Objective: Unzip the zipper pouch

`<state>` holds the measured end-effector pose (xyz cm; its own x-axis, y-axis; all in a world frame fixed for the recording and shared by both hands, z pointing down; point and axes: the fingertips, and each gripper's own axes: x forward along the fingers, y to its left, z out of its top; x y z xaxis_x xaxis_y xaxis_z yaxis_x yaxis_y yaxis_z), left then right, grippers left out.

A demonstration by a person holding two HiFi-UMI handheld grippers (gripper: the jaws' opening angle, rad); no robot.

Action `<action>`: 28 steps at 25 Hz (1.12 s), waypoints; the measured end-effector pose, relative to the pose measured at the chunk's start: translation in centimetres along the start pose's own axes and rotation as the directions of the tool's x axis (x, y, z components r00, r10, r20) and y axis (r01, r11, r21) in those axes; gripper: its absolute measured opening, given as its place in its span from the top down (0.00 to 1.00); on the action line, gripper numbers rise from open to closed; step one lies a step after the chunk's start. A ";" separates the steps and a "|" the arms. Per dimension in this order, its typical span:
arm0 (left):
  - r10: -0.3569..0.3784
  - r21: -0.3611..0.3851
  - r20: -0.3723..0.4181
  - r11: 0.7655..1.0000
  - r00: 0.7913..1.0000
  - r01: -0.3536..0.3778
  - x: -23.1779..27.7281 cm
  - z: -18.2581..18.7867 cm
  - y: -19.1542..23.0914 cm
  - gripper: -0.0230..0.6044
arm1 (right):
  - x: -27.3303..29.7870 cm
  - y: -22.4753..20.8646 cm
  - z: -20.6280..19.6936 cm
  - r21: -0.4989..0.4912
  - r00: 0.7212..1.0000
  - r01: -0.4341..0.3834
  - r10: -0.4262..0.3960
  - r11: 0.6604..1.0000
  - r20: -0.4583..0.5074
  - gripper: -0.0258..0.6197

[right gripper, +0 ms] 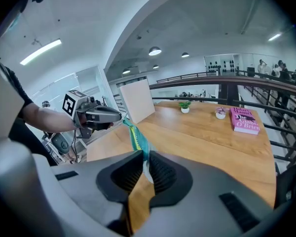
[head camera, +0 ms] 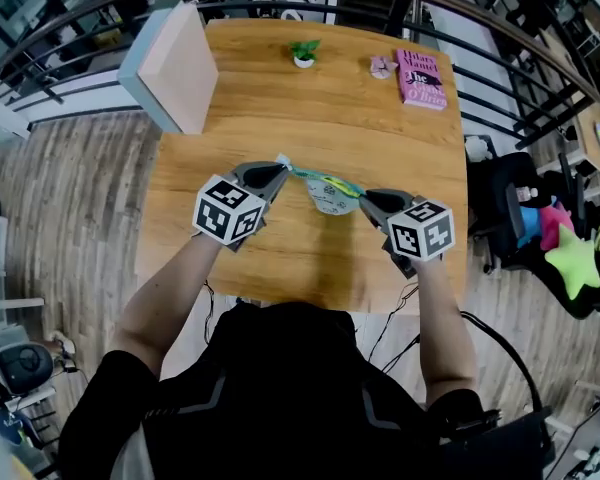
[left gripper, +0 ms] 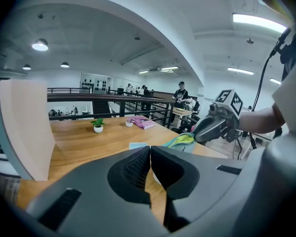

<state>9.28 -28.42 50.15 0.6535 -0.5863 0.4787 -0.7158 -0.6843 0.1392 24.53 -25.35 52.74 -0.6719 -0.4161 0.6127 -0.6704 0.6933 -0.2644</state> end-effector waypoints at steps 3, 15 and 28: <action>0.047 0.036 -0.006 0.998 0.999 -0.046 0.6 1.0 2.4 0.91 | 2.2 -1.1 1.7 -0.060 1.000 -0.015 0.015 0.998 -0.004 0.89; 0.150 -0.035 -0.161 0.987 0.976 -0.157 0.6 -7.1 8.0 0.91 | 11.5 -0.2 -0.2 -0.212 0.993 -0.105 0.089 0.972 -0.083 0.89; 0.084 -0.127 -0.361 0.982 0.929 -0.138 0.7 -18.2 6.4 0.91 | 15.3 2.4 -9.5 -0.038 0.952 -0.155 0.138 0.987 -0.274 0.88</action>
<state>0.68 -25.35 67.14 0.4582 -0.4451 0.7694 -0.8246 -0.5359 0.1811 15.66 -24.45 68.52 -0.6462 -0.1392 0.7503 -0.5460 0.7713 -0.3271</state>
